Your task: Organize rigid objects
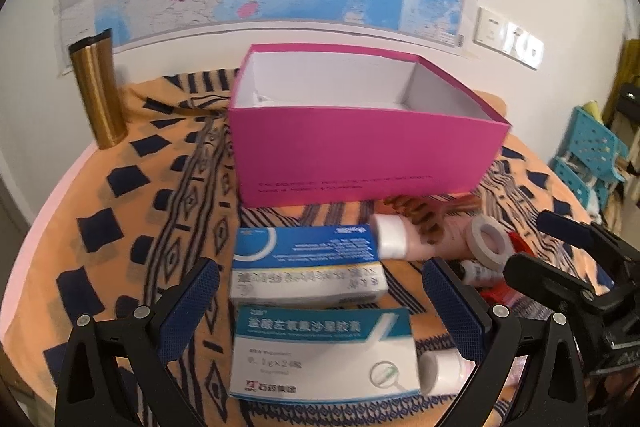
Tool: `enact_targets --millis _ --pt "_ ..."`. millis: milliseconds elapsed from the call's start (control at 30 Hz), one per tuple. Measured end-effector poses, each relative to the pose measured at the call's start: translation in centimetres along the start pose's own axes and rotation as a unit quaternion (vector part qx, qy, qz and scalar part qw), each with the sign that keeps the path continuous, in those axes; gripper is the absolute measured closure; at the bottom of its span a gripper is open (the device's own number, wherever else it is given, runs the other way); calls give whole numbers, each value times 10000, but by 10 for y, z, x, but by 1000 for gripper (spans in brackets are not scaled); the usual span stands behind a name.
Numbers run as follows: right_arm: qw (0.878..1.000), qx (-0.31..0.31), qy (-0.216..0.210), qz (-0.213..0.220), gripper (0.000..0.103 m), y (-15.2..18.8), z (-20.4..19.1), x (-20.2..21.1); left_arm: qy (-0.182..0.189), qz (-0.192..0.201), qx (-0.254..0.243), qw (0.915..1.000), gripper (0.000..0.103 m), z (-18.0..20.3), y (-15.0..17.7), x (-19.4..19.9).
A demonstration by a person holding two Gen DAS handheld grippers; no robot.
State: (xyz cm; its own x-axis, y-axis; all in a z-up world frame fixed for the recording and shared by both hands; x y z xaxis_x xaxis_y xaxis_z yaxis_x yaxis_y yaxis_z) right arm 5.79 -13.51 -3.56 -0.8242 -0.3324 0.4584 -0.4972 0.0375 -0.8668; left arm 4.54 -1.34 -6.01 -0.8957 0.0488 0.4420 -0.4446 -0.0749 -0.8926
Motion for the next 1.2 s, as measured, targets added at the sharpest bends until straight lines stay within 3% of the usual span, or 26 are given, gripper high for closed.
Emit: enact_targets --millis 233,433,600,767,933,1200 --pt "9993 -278 60 -228 2 21 19 22 846 -185 -286 9958 0 25 19 9" --pt "9970 -584 192 -479 3 42 37 44 1404 -240 -637 9877 9 52 32 23" --pt "9937 -831 150 -736 18 62 41 57 1841 -405 -954 9774 21 75 45 33" --pt "9917 -892 75 -921 24 80 36 68 2047 -579 -975 9722 32 82 56 37" --pt "9892 -954 -79 -1108 36 92 29 70 2298 -790 -885 9660 33 86 63 35" --pt "9882 -1105 -39 -1055 40 94 31 64 2382 -946 -733 9638 33 89 67 27"
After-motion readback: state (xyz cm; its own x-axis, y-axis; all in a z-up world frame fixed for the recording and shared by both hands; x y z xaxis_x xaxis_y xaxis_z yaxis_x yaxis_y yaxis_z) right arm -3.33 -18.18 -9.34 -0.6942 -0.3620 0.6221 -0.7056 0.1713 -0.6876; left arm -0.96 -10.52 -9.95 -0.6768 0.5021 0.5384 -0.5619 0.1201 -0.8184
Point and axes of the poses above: each gripper's, at about its wrist camera, not at the fingertips, and x roughly against the way its jaws point, z to its right, y to its underside, the point moved 8 cm from there along -x, roughly the way its jaws point, and after that the axes turned 15 degrees about z, right-handed, at the moved point
